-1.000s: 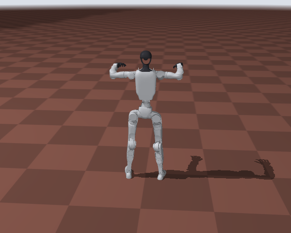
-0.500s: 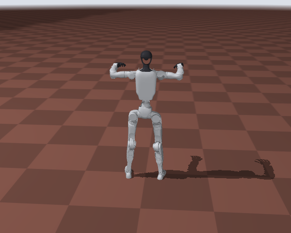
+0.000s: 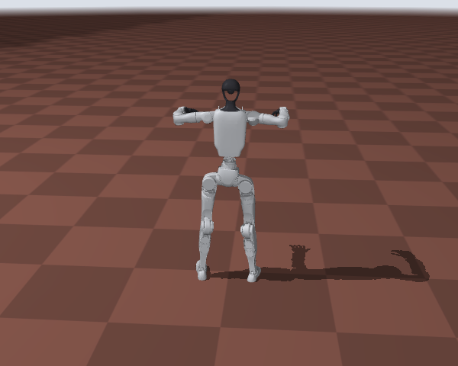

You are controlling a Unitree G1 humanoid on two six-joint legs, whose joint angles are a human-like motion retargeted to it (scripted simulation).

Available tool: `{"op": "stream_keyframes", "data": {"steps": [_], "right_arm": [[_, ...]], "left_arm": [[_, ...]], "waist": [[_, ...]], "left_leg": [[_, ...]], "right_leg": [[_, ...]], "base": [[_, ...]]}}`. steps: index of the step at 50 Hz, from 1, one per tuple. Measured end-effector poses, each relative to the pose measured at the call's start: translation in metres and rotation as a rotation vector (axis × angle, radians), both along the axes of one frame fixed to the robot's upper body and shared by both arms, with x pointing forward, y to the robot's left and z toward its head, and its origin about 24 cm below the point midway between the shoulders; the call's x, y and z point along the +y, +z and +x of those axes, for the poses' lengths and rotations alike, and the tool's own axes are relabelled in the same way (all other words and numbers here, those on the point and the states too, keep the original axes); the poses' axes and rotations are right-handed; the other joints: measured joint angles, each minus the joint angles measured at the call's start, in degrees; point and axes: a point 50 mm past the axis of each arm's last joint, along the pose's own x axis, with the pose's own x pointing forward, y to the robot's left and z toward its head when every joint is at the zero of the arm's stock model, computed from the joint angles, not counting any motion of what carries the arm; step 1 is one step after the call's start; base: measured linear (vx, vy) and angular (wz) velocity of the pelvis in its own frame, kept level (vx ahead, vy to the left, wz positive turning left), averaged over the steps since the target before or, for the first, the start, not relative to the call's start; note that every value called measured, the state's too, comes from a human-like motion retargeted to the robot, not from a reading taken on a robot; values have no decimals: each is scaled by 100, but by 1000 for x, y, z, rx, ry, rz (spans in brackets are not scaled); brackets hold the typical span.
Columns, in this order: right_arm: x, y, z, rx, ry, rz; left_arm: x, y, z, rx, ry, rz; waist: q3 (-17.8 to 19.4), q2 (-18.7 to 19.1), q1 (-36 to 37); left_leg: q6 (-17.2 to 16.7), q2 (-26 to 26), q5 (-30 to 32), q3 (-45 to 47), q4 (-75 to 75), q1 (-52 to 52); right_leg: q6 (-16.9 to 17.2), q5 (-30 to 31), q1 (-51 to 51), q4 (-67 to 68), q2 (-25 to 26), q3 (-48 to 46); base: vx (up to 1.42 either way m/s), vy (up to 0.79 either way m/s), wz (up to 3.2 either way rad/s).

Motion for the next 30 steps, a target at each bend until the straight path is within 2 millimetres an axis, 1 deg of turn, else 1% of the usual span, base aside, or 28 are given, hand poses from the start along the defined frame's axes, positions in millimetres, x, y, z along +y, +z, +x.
{"op": "stream_keyframes", "data": {"steps": [4,8,11,14,16,18,21,24,27,28,30], "right_arm": [[2,-35,-4,135,1,219],[5,-84,-13,332,-39,543],[10,-129,-28,523,-115,832],[19,-175,-49,716,-215,1116],[28,-203,-66,819,-290,1295],[40,-228,-85,900,-370,1470],[63,-257,-116,1003,-490,1733],[92,-276,-148,1118,-597,2012],[123,-283,-172,1221,-679,2331],[133,-284,-177,1236,-700,2440],[149,-284,-179,1223,-731,2636]], "left_arm": [[2,-38,-7,178,14,-147],[4,-91,-25,451,62,-377],[2,-137,-50,714,118,-585],[-6,-178,-81,970,176,-790],[-15,-200,-103,1103,213,-922],[-25,-218,-124,1197,250,-1056],[-45,-238,-153,1280,303,-1277],[-71,-250,-179,1344,336,-1534],[-101,-253,-201,1417,336,-1830],[-111,-253,-207,1442,332,-1930],[-129,-252,-215,1477,335,-2114]], "waist": [[140,28,-39],[310,64,-119],[452,74,-185],[589,59,-225],[672,35,-228],[747,3,-215],[844,-53,-188],[922,-108,-185],[993,-174,-201],[1017,-207,-201],[1069,-303,-172]], "left_leg": [[15,17,26,-16,-6,-28],[35,34,49,-52,-4,-58],[54,45,58,-73,6,-73],[75,59,55,-65,25,-76],[88,73,48,-36,44,-71],[102,91,40,7,69,-61],[131,125,34,88,127,-43],[188,162,41,171,233,-34],[335,194,76,229,471,-70],[422,197,107,234,598,-99],[663,186,208,242,963,-205]], "right_leg": [[13,-2,-47,34,16,1],[55,-14,-58,35,35,-37],[92,-33,-52,27,47,-61],[119,-64,-52,27,61,-55],[129,-92,-58,33,74,-25],[132,-125,-67,41,92,22],[132,-184,-78,59,122,119],[119,-257,-75,89,152,231],[75,-338,-51,137,165,364],[54,-364,-35,154,158,414],[12,-409,10,186,109,528]], "base": [[0,0,0],[0,0,0],[2,-4,3],[5,-6,-3],[7,-7,-13],[9,-8,-21],[10,-10,-27],[12,-12,-27],[13,-16,-29],[14,-18,-35],[14,-20,-40]]}}
